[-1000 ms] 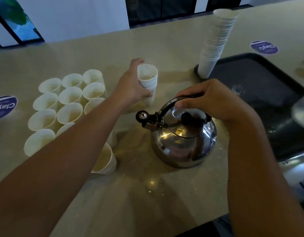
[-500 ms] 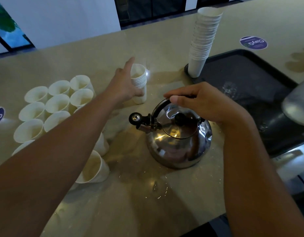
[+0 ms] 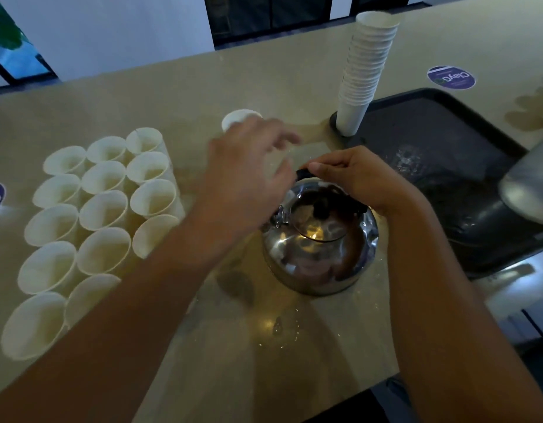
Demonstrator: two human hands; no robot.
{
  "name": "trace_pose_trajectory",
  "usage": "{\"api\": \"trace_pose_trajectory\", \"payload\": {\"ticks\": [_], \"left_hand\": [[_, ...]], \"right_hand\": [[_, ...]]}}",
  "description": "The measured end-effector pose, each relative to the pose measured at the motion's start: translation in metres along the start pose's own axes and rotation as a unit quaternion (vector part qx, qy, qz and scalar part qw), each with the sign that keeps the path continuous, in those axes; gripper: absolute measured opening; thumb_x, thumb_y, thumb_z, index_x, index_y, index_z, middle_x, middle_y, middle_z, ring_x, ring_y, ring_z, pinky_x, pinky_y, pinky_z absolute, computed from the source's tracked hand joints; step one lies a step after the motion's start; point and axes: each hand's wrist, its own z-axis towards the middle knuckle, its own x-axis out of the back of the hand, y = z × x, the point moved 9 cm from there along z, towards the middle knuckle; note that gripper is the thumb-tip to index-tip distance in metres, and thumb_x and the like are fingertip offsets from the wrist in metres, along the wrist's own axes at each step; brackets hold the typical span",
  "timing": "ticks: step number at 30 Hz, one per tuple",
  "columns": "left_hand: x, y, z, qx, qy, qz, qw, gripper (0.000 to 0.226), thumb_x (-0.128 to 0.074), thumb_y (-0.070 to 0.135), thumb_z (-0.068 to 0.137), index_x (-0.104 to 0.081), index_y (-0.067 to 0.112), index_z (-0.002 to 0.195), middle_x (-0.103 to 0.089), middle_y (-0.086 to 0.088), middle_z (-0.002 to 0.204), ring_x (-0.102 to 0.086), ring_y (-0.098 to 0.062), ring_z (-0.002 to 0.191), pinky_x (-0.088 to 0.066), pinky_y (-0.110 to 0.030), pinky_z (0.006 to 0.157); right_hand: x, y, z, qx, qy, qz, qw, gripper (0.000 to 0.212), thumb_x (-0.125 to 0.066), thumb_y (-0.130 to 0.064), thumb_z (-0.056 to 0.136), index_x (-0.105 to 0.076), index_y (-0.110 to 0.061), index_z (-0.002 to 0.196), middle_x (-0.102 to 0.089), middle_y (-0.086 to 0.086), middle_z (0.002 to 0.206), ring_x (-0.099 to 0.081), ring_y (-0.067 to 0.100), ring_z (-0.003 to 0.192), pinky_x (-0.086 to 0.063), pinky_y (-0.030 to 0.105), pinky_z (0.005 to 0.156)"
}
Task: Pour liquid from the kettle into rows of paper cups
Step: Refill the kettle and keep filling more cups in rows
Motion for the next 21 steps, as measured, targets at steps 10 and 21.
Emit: {"api": "trace_pose_trajectory", "payload": {"ticks": [10, 21], "left_hand": [[-0.086, 0.019, -0.030, -0.088, -0.149, 0.210, 0.962, 0.051, -0.059, 0.056, 0.088, -0.062, 0.025, 0.128, -0.056, 0.003, 0.131, -0.048, -0.022, 0.121, -0.023, -0.045, 0.097], [-0.093, 0.003, -0.035, -0.098, -0.045, 0.260, 0.959, 0.041, -0.042, 0.050, 0.096, -0.066, 0.017, 0.094, -0.071, 0.002, 0.095, -0.065, -0.018, 0.105, -0.023, -0.046, 0.106]], "right_hand": [[0.008, 0.013, -0.009, -0.014, 0.045, 0.030, 0.998, 0.011, -0.071, -0.033, 0.092, -0.081, -0.030, 0.088, -0.078, -0.003, 0.083, -0.074, 0.013, 0.084, -0.059, 0.027, 0.078], [0.008, 0.024, -0.006, -0.060, 0.081, 0.034, 0.994, 0.015, -0.077, -0.046, 0.083, -0.081, -0.031, 0.085, -0.077, -0.005, 0.079, -0.074, 0.016, 0.082, -0.061, 0.033, 0.083]]}}
